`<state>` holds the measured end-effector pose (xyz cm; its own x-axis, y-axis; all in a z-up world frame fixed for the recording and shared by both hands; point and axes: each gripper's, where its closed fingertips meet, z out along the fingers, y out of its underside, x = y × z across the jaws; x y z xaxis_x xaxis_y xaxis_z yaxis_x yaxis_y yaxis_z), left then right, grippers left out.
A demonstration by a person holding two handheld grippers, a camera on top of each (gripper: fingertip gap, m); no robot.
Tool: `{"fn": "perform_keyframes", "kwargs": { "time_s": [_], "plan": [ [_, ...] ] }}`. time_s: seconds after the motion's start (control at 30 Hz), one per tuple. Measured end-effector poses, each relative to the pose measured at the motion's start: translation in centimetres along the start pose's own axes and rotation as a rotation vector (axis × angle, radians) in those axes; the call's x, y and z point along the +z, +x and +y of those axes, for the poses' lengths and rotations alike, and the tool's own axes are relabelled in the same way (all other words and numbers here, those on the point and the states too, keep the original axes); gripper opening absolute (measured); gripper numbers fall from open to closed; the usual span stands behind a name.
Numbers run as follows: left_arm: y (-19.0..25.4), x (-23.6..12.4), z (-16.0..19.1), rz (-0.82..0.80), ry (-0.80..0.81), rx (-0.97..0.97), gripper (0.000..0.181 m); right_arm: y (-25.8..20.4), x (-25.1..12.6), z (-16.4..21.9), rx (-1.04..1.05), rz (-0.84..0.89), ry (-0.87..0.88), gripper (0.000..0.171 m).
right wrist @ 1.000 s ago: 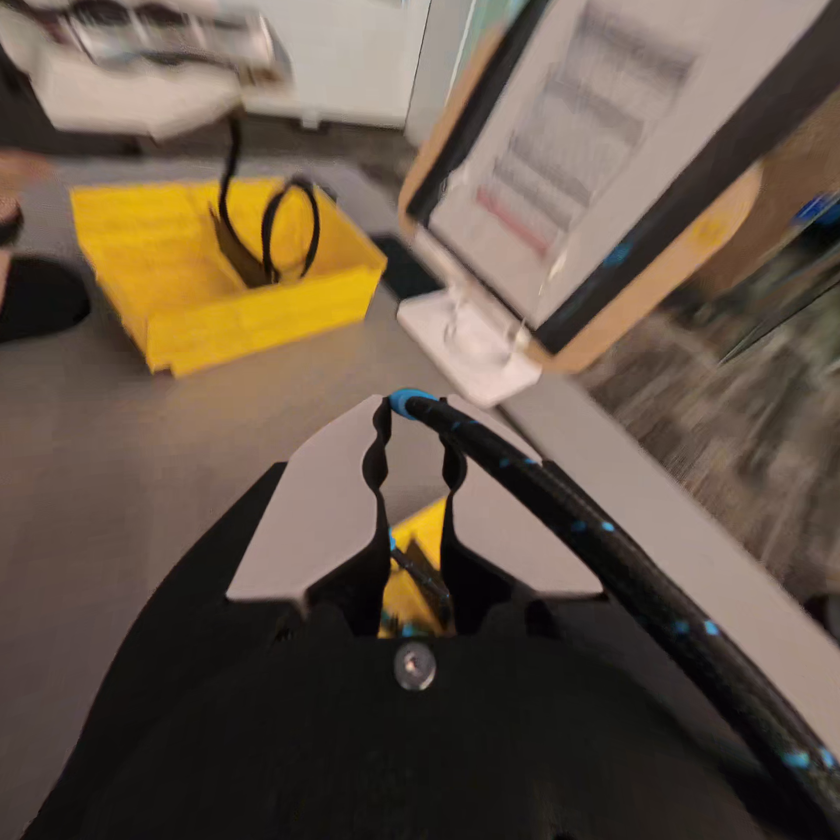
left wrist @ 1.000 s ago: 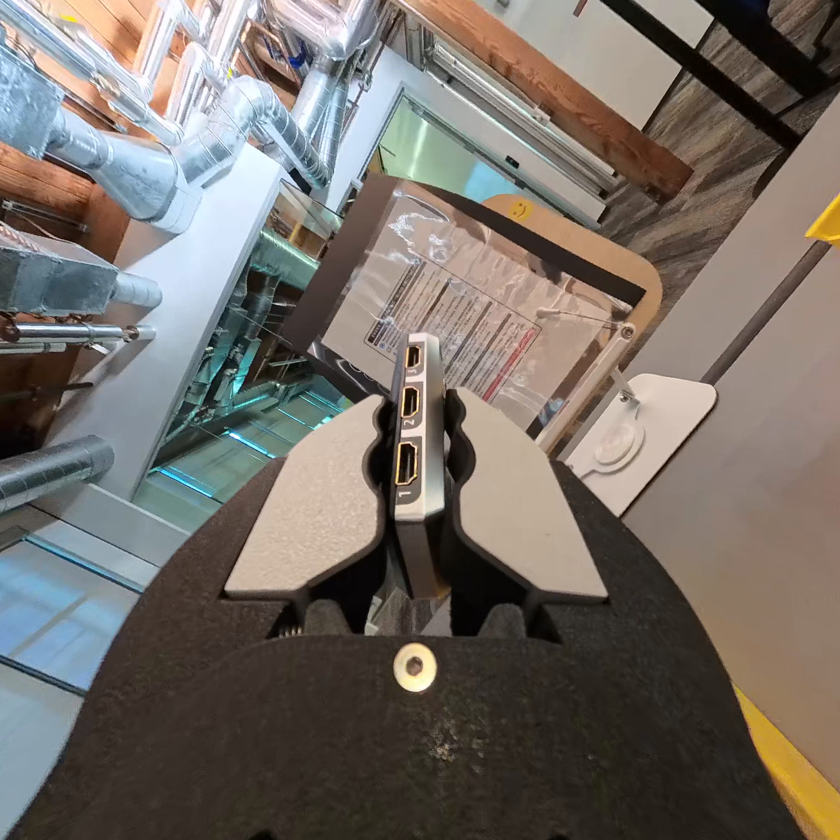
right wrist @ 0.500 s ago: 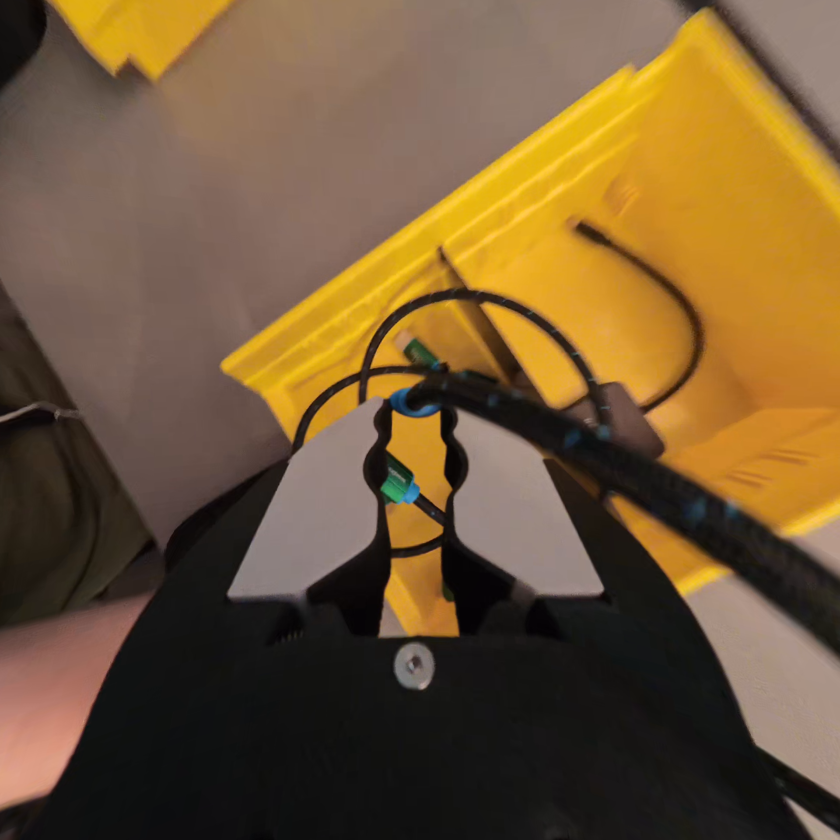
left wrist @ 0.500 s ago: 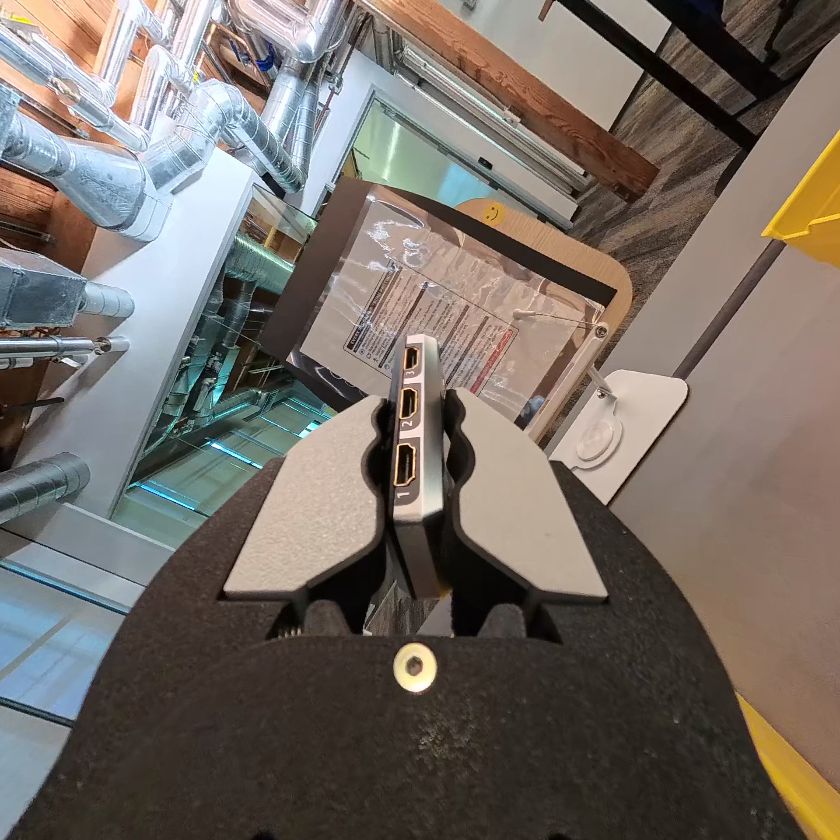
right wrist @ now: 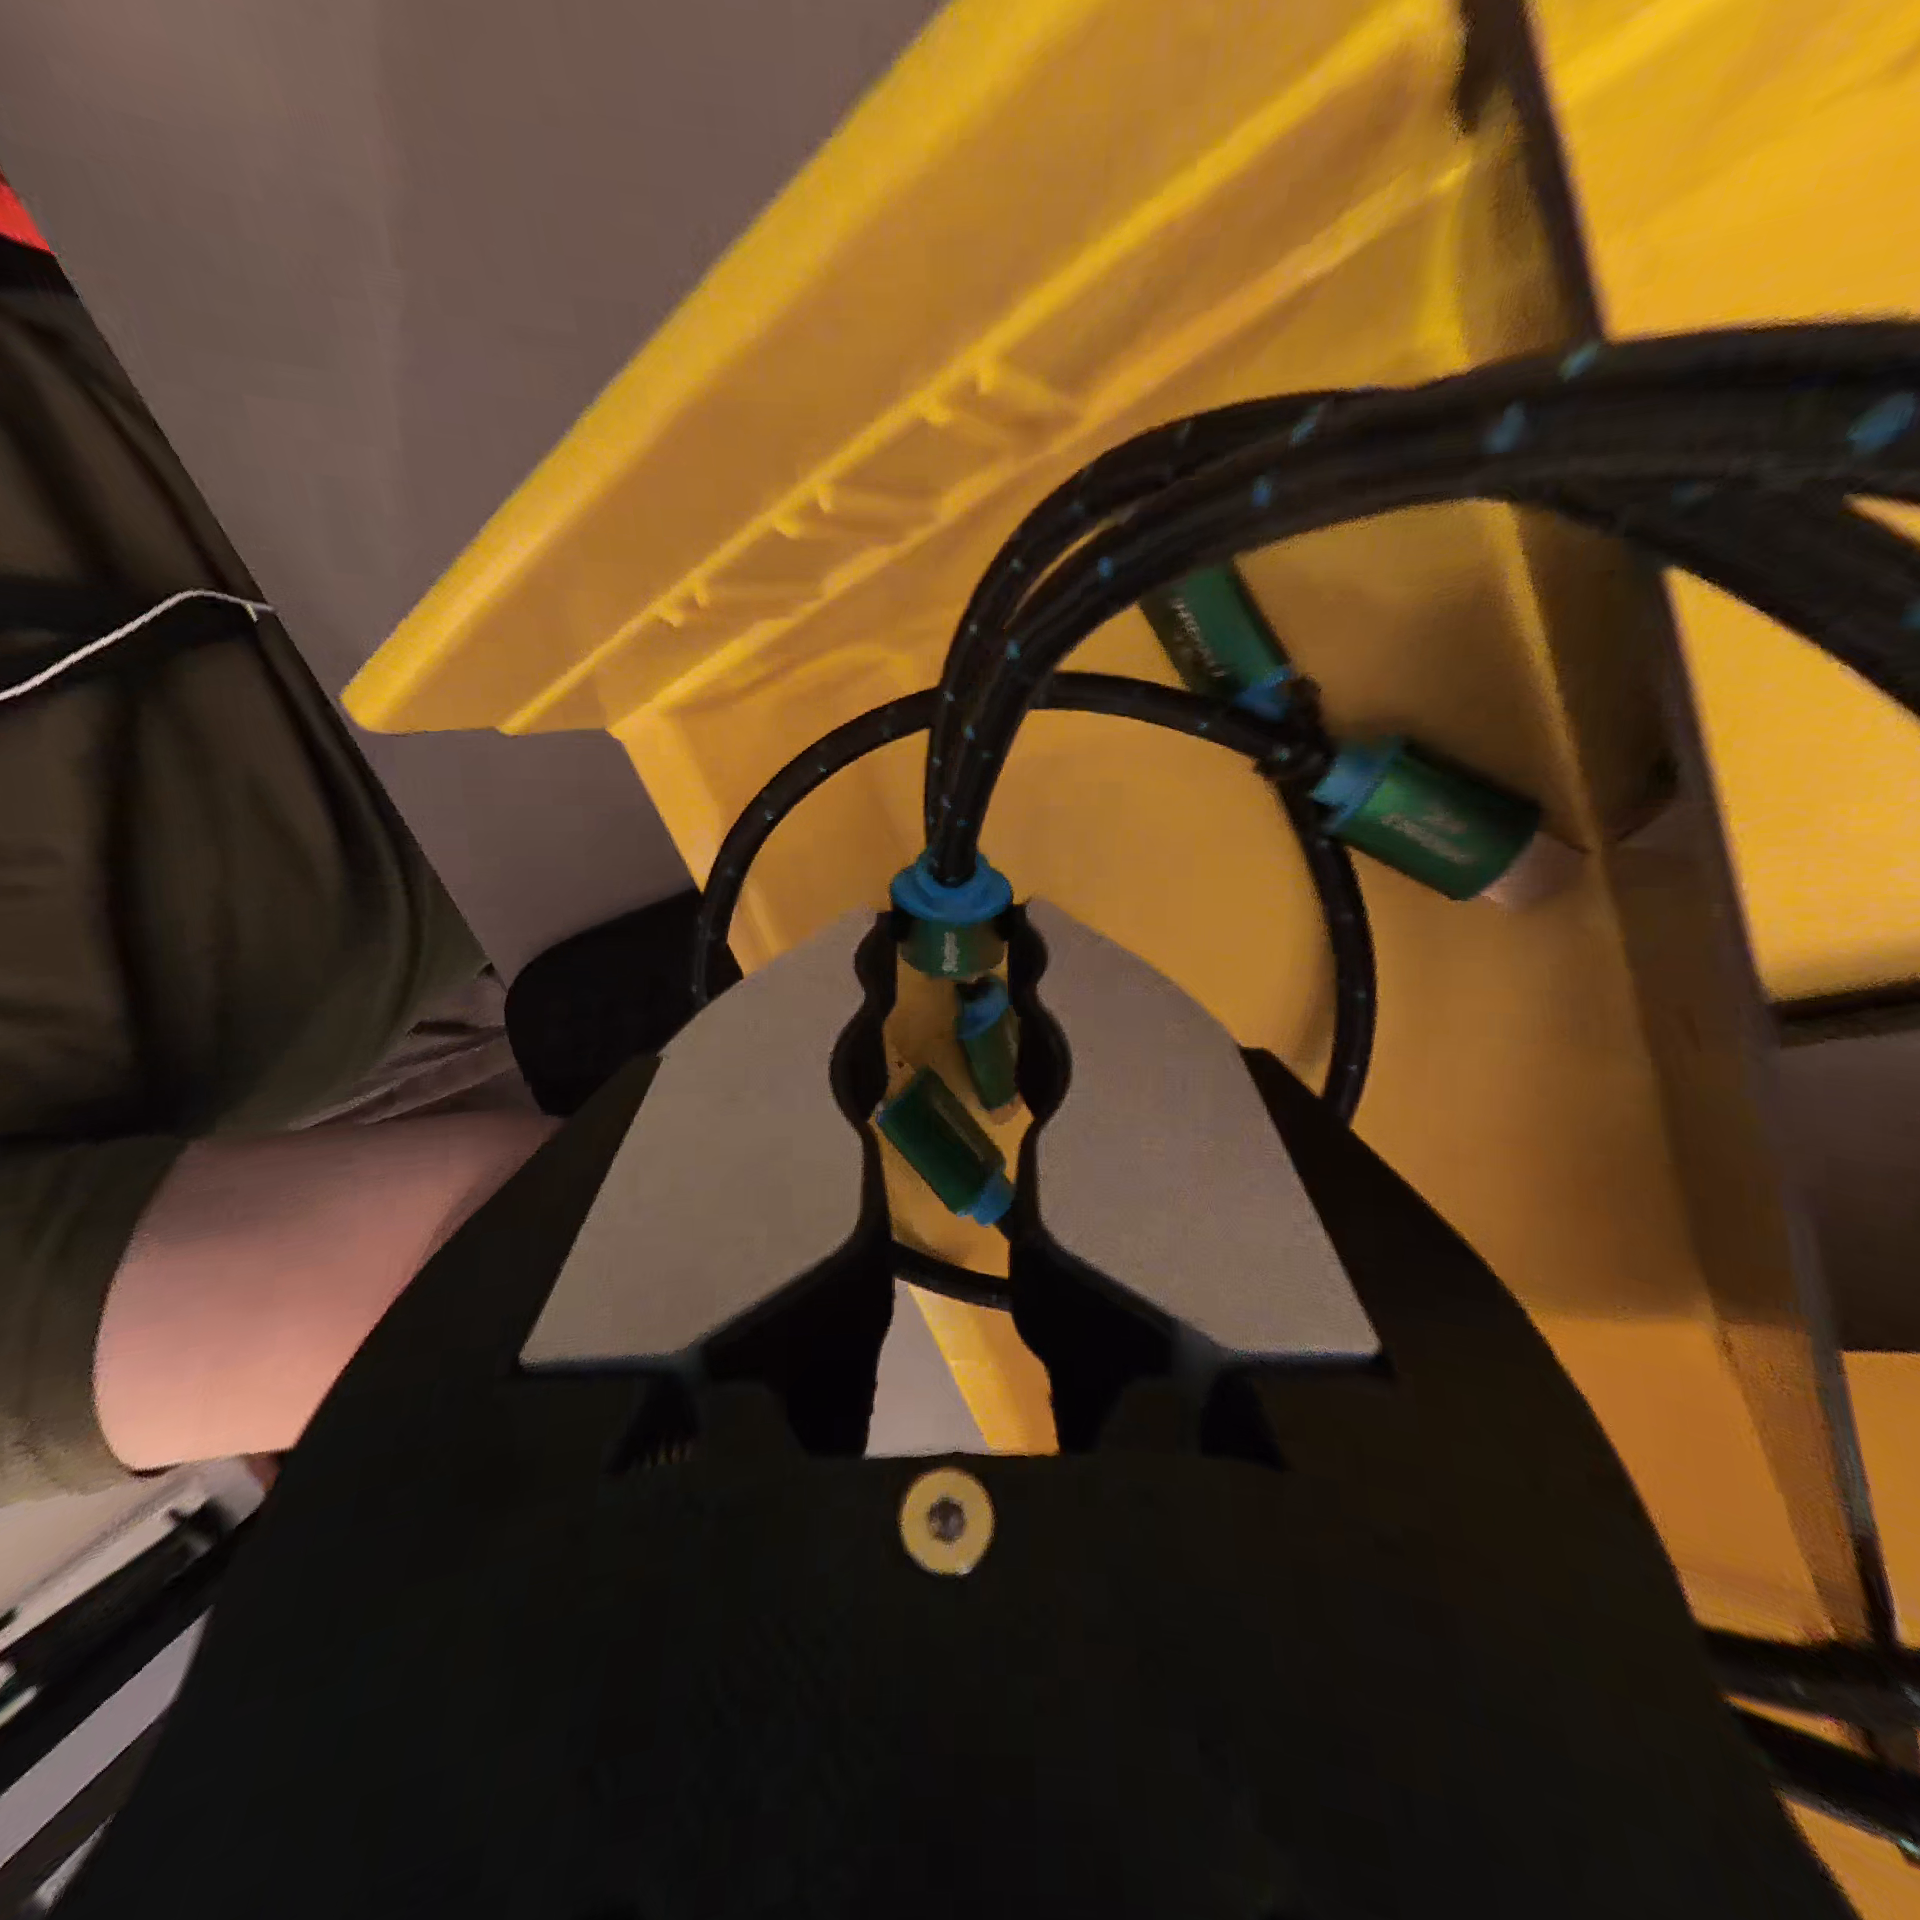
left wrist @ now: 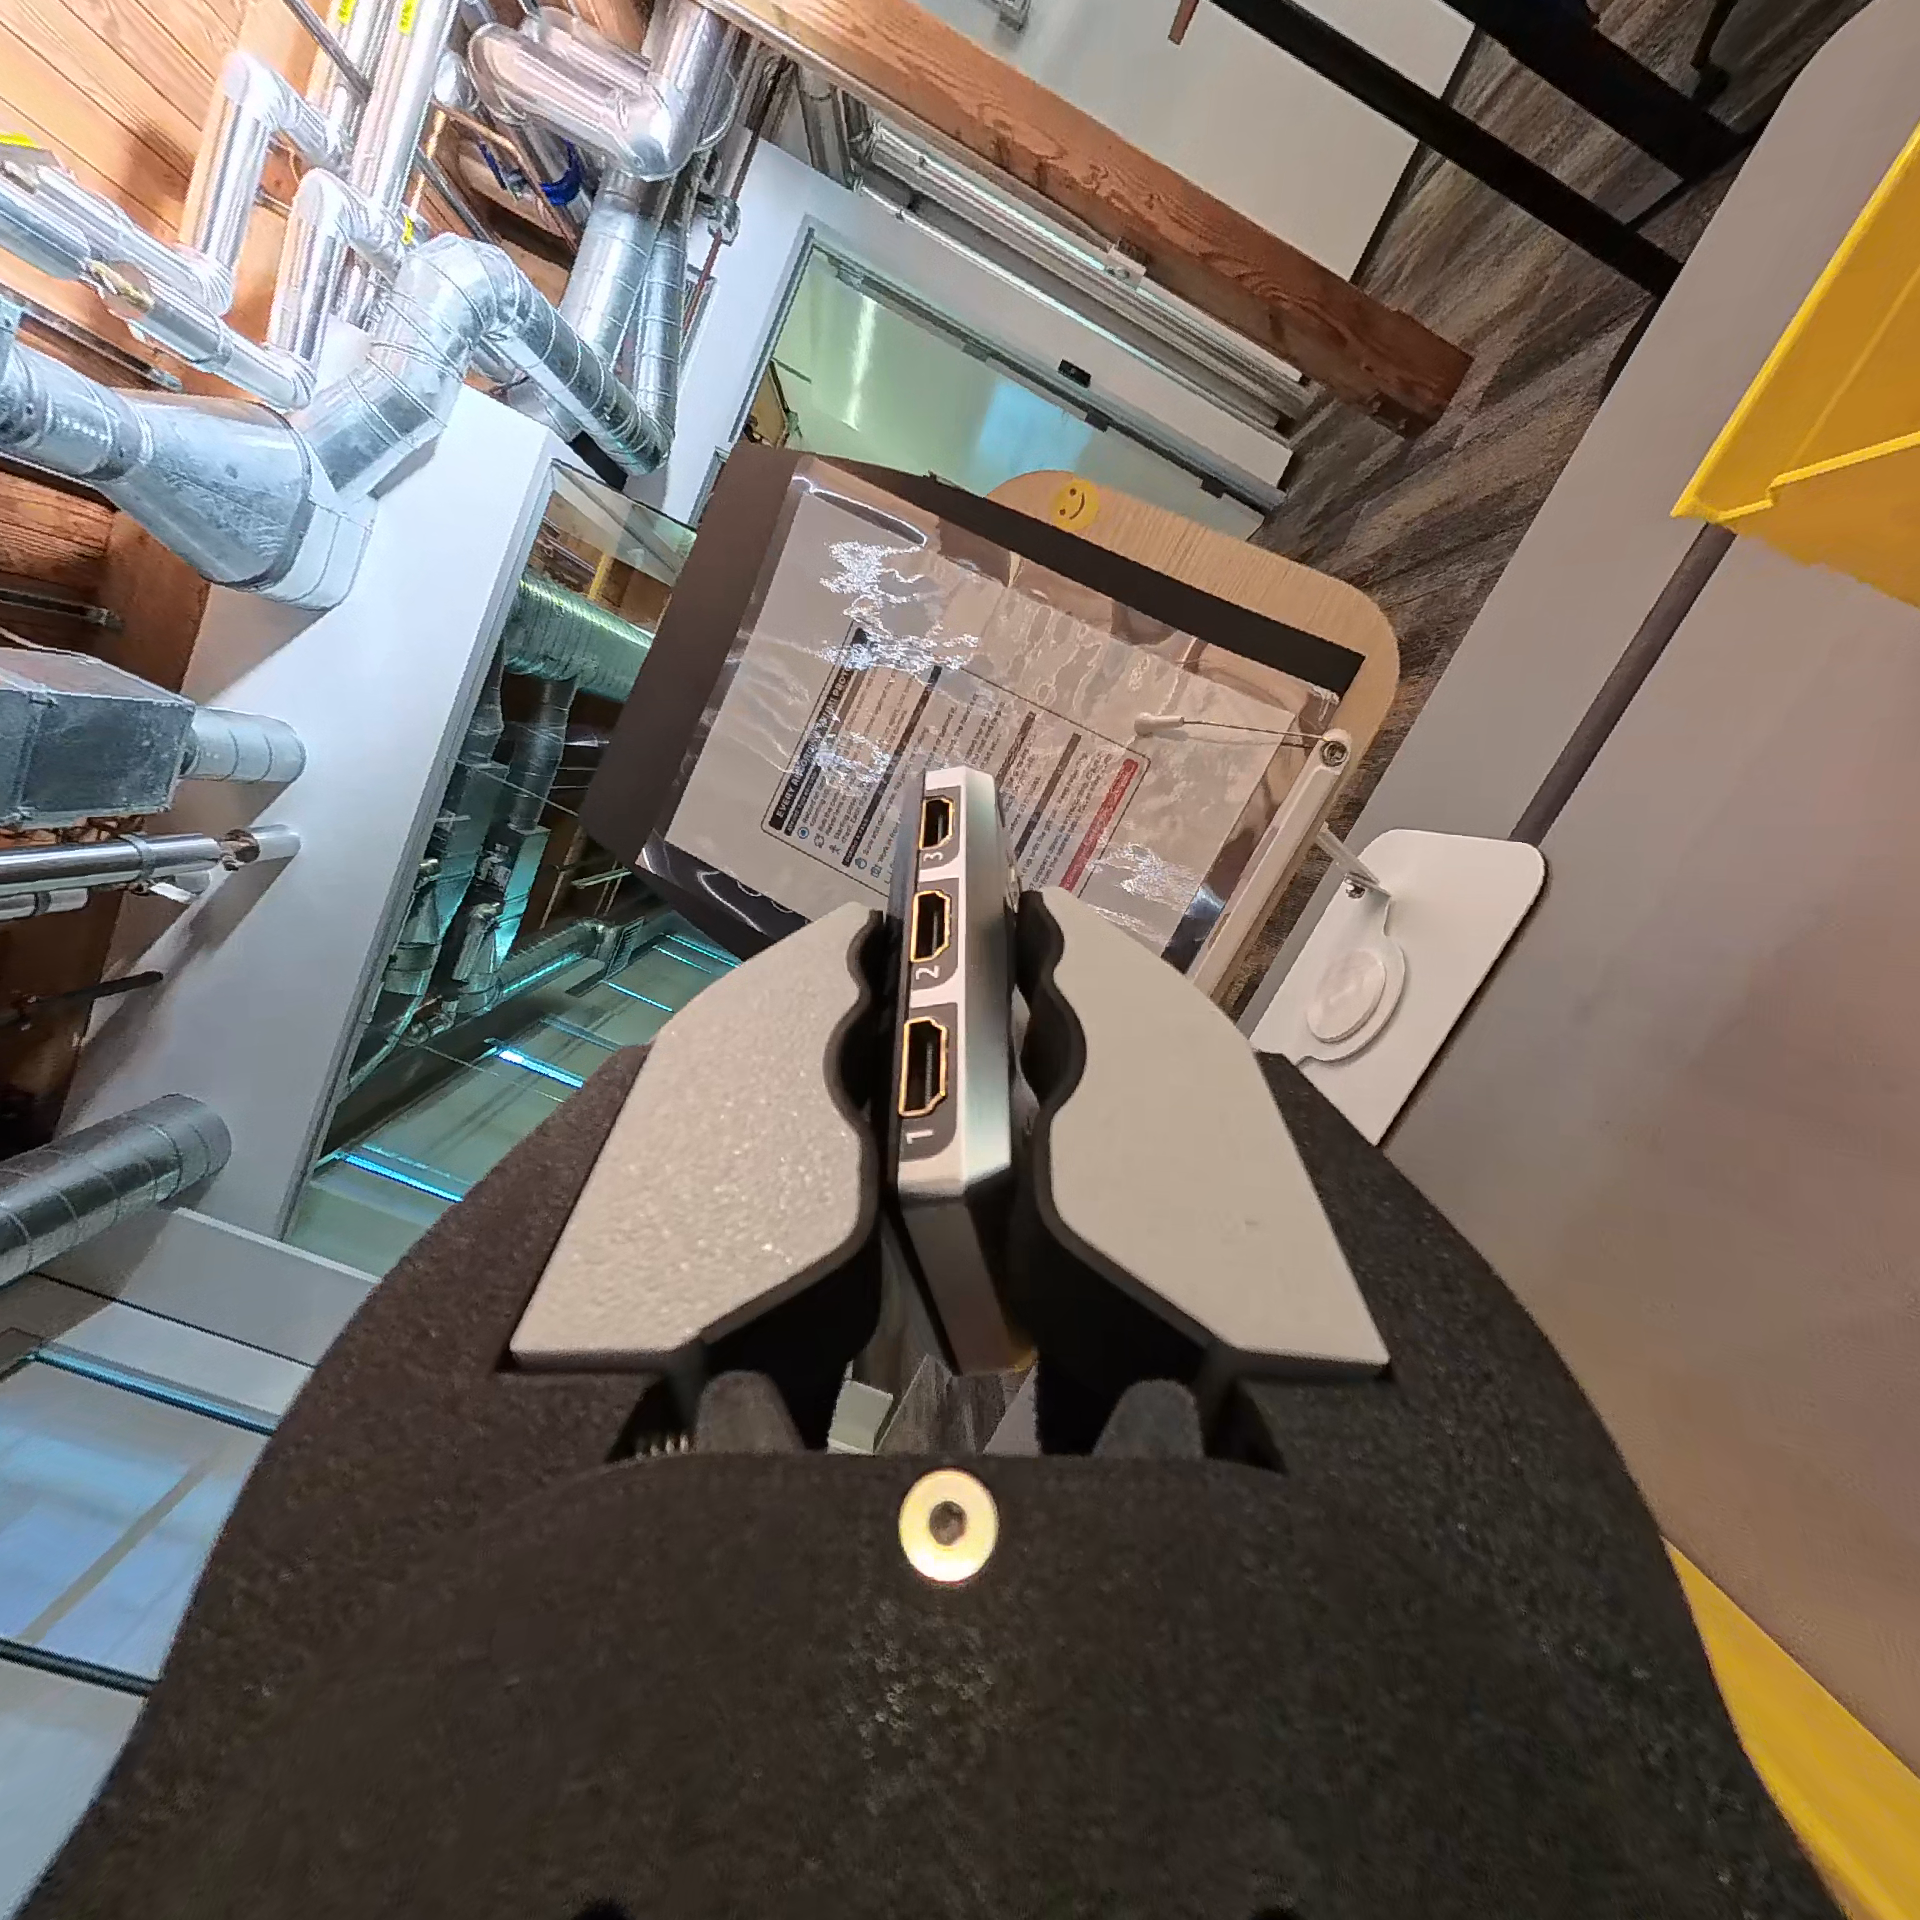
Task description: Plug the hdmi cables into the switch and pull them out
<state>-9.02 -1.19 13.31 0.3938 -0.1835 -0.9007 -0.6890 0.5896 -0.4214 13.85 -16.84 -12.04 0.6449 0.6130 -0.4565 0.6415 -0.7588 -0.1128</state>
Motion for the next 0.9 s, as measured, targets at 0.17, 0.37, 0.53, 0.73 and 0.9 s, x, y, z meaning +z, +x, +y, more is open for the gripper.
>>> {"fn": "perform_keyframes", "kwargs": {
  "time_s": [0.17,0.37,0.53,0.73,0.9],
  "plan": [
    [0.2,0.0,-0.1,0.005,-0.001,0.01,0.024,-0.9,0.4,-0.3,-0.033,-0.064,-0.019,0.026],
    [0.2,-0.2,-0.3,0.016,0.009,0.012,0.024,-3.3,-2.7,-1.1,-0.068,-0.131,0.145,0.03],
    [1.7,-0.9,-2.0,0.138,0.135,-0.036,0.024,-5.6,-7.9,-4.8,-0.313,0.072,0.442,0.023],
    [5.0,-2.7,-4.6,0.368,0.286,-0.052,0.023,-11.4,-13.4,-15.0,-0.832,0.623,0.848,0.039],
    [6.0,-3.4,-5.6,0.432,0.318,-0.064,0.023,-15.5,-13.1,-18.5,-1.108,0.97,0.946,0.045]
  ]
}}
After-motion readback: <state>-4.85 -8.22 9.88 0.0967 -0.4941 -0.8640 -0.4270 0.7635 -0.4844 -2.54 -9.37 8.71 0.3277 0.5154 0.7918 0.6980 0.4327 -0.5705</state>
